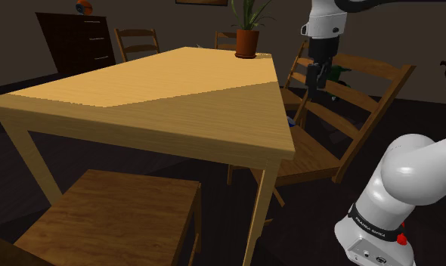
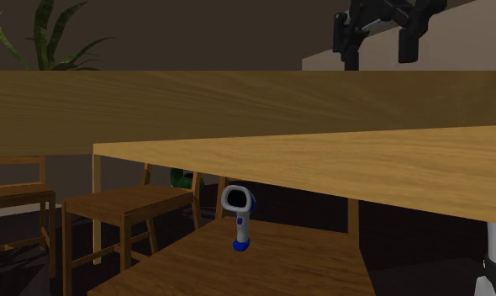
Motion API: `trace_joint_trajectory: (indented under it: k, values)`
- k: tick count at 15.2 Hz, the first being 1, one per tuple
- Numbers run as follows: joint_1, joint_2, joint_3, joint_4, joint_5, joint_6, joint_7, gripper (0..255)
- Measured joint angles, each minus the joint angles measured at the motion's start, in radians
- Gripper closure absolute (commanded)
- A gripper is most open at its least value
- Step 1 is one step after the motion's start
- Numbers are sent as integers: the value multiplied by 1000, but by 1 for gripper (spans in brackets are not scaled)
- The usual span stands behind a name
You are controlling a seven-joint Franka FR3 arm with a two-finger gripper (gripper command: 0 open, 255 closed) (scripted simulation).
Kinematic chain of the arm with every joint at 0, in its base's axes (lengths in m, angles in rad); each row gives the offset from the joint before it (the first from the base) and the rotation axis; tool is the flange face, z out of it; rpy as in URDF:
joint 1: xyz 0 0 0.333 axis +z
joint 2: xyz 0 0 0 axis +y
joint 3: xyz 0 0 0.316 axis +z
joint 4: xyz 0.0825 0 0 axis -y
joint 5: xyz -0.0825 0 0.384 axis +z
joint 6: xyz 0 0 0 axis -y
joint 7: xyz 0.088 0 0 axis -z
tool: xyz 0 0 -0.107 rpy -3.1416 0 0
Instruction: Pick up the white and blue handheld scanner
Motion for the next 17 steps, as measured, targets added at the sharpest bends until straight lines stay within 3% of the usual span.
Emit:
trace_joint_trajectory:
  k: [2, 7, 11, 17]
  values:
    - [1, -5, -16, -11, -5, 13, -21, 0]
    - [14, -21, -163, -91, -50, 135, -228, 0]
    - [25, 3, -312, -132, -87, 246, -426, 0]
    - [83, 145, -541, -119, -80, 422, -732, 0]
